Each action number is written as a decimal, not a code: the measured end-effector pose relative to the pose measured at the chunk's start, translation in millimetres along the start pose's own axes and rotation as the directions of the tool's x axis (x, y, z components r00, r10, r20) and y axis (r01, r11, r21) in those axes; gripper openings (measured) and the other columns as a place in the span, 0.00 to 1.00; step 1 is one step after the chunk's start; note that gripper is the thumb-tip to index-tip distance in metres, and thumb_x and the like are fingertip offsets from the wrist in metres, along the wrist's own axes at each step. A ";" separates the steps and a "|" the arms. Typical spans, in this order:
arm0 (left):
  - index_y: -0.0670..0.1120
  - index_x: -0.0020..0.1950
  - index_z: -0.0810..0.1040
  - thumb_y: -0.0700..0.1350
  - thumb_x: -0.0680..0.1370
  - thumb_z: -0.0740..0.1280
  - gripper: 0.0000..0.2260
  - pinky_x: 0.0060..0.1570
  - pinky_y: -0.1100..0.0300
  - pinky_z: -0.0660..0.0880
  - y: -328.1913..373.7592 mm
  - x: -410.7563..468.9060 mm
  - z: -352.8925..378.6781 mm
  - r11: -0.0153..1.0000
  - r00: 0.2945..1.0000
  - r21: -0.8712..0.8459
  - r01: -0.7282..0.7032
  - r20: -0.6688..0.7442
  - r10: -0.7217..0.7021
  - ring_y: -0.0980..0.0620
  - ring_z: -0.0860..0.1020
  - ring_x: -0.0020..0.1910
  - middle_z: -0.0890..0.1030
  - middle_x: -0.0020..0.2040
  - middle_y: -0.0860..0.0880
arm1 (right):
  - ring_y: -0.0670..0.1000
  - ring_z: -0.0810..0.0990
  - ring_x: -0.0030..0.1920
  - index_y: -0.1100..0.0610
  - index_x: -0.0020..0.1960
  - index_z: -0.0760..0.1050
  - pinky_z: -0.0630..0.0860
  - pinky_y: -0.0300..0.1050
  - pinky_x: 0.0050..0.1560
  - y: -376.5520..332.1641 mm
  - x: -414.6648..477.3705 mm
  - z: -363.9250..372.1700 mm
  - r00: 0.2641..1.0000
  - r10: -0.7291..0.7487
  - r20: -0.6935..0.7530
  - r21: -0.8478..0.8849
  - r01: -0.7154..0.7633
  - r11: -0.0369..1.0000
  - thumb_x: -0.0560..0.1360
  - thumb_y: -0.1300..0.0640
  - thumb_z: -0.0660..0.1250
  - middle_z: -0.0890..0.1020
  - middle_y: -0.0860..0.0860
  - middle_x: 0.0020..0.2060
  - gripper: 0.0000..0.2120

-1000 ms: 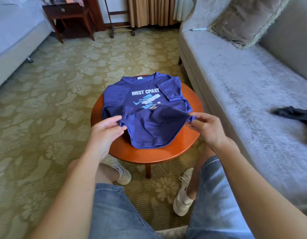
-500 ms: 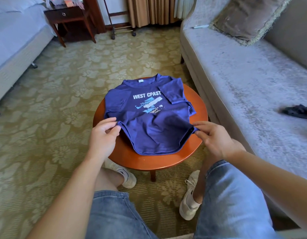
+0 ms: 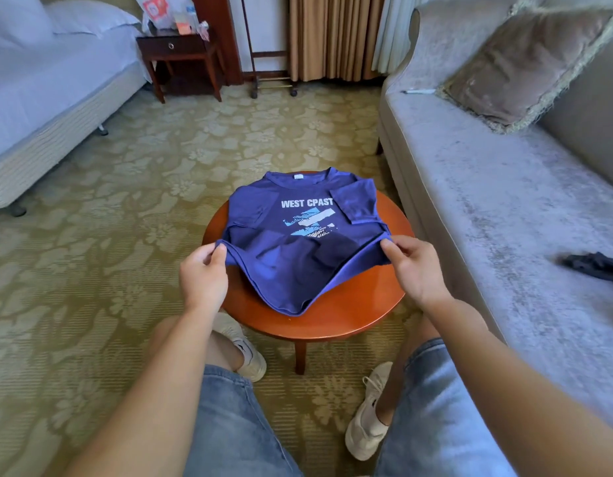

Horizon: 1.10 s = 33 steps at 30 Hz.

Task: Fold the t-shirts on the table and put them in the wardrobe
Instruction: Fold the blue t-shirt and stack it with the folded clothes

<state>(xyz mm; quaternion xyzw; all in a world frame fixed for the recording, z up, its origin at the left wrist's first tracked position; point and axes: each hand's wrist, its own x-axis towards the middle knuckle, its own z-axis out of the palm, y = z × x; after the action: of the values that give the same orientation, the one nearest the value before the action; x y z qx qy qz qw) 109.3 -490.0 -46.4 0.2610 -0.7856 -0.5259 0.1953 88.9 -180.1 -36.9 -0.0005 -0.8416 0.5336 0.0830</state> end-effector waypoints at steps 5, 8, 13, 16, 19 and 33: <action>0.39 0.63 0.78 0.41 0.81 0.64 0.12 0.53 0.61 0.70 -2.2 -4.0 -22.8 0.993 0.998 -0.106 0.058 -0.026 -0.061 0.52 0.76 0.51 0.80 0.54 0.46 | 0.51 0.78 0.42 0.62 0.46 0.80 0.75 0.51 0.49 -2.0 -17.7 3.2 0.998 0.030 -0.058 0.053 -0.027 0.998 0.80 0.58 0.63 0.83 0.57 0.40 0.11; 0.41 0.61 0.80 0.40 0.81 0.64 0.11 0.57 0.57 0.73 1.7 -7.6 -36.8 0.985 0.999 -0.166 0.051 0.006 -0.050 0.50 0.78 0.54 0.80 0.53 0.47 | 0.49 0.75 0.40 0.64 0.45 0.78 0.72 0.41 0.44 -5.1 -28.7 -3.5 0.993 0.005 -0.120 0.061 0.002 0.998 0.81 0.59 0.61 0.81 0.55 0.38 0.11; 0.42 0.58 0.81 0.39 0.81 0.62 0.10 0.53 0.63 0.69 10.8 -21.7 -54.4 0.986 1.000 -0.163 -0.024 0.005 0.025 0.54 0.77 0.53 0.80 0.53 0.49 | 0.41 0.71 0.33 0.57 0.38 0.74 0.66 0.34 0.34 -5.2 -46.1 -22.5 0.983 0.010 -0.185 0.042 -0.002 0.999 0.82 0.59 0.59 0.76 0.48 0.32 0.14; 0.41 0.58 0.81 0.38 0.81 0.62 0.10 0.51 0.64 0.69 13.5 -32.8 -59.4 0.984 0.999 -0.171 -0.045 -0.001 0.045 0.54 0.77 0.51 0.80 0.52 0.49 | 0.40 0.73 0.34 0.55 0.39 0.75 0.67 0.32 0.35 -1.4 -56.7 -31.9 0.977 0.021 -0.213 0.026 -0.016 1.000 0.81 0.58 0.60 0.77 0.48 0.33 0.13; 0.43 0.57 0.81 0.39 0.81 0.61 0.10 0.50 0.63 0.68 13.2 -40.7 -62.2 0.987 0.998 -0.152 -0.061 -0.005 0.061 0.53 0.77 0.50 0.80 0.51 0.49 | 0.40 0.74 0.34 0.57 0.41 0.76 0.67 0.31 0.35 2.0 -64.5 -40.3 0.977 0.028 -0.213 0.012 -0.026 1.000 0.81 0.58 0.60 0.77 0.47 0.33 0.12; 0.40 0.60 0.80 0.42 0.81 0.63 0.11 0.53 0.63 0.70 26.0 65.9 -8.3 0.967 0.977 -0.244 0.069 -0.178 -0.114 0.52 0.76 0.51 0.80 0.54 0.48 | 0.55 0.72 0.43 0.61 0.43 0.72 0.63 0.46 0.42 8.5 60.5 -39.2 0.903 0.209 -0.376 -0.014 -0.231 0.973 0.82 0.59 0.56 0.75 0.56 0.37 0.12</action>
<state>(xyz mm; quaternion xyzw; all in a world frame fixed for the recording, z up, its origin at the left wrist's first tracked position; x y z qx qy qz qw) 56.8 -528.5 -17.1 0.3211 -0.6819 -0.5969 0.2748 33.9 -135.8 -19.8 -0.1992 -0.8204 0.5048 0.1802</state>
